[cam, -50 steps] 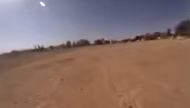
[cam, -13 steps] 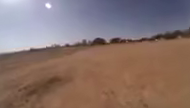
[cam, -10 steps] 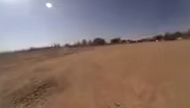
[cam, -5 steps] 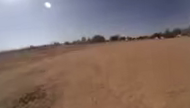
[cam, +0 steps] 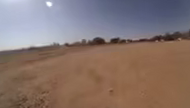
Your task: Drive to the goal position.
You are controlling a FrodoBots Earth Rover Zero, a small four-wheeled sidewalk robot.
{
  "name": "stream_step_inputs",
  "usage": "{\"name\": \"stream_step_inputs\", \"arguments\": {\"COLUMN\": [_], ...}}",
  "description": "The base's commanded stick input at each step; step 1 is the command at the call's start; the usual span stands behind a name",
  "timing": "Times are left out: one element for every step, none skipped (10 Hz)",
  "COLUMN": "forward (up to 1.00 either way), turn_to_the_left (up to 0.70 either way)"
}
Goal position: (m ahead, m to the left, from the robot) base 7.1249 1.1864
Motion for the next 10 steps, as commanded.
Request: {"name": "stream_step_inputs", "arguments": {"forward": [1.0,1.0,1.0,1.0,1.0,1.0,1.0,1.0,1.0,1.0], "turn_to_the_left": [0.0,0.0,0.0,0.0,0.0,0.0,0.0,0.0,0.0,0.0]}}
